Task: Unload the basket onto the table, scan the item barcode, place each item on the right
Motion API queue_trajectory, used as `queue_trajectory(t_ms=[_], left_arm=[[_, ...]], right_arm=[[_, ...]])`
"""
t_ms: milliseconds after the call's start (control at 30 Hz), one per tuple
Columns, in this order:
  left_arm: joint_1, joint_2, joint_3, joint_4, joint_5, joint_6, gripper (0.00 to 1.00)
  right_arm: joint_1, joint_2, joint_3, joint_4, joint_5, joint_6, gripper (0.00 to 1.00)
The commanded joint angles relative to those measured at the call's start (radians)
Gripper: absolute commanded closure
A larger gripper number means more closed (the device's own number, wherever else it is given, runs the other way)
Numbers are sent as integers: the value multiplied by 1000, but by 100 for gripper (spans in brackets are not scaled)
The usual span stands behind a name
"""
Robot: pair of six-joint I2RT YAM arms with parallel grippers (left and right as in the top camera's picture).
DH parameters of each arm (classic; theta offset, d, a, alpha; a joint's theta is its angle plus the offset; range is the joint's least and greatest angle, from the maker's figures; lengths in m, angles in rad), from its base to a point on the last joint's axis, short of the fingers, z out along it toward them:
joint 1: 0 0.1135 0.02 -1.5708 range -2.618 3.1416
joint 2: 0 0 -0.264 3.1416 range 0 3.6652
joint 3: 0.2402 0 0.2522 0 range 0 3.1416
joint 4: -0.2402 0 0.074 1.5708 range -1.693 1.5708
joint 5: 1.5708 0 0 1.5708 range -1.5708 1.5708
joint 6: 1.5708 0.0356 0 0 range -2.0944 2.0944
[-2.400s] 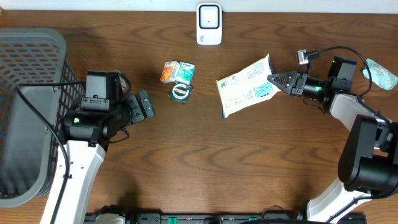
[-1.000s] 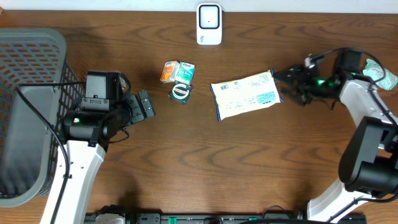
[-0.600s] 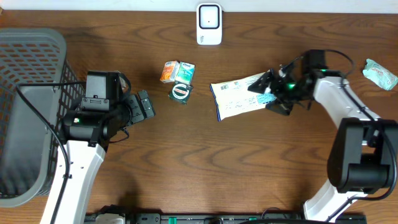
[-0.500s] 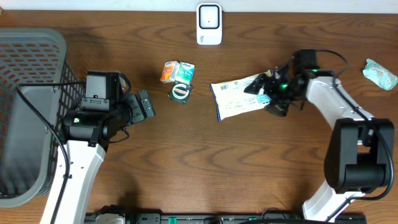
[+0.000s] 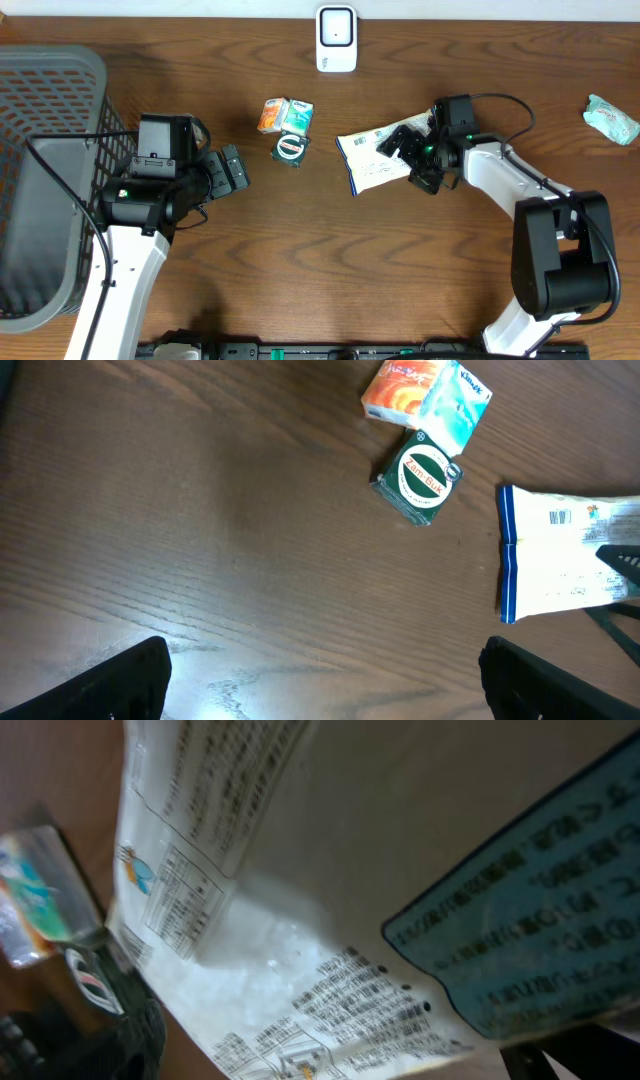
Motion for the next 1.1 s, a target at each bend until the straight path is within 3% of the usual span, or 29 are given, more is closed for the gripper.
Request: queue_trajectory(t_ms=[0, 67, 133, 333, 500, 1067], left_arm=[[6, 2, 9, -2, -13, 3, 2], [6, 2, 9, -3, -13, 3, 2], [6, 2, 9, -2, -13, 3, 3], [6, 2, 9, -2, -13, 3, 2], [6, 2, 9, -2, -13, 3, 2], [6, 2, 9, -3, -13, 3, 3]], right_arm=[[12, 9, -71, 49, 71, 56, 10], [11, 9, -76, 50, 120, 55, 36], [11, 9, -76, 51, 160, 38, 56], [-5, 9, -76, 95, 167, -66, 76], [-47, 9, -75, 104, 77, -203, 99], [-185, 9, -75, 68, -456, -700, 99]])
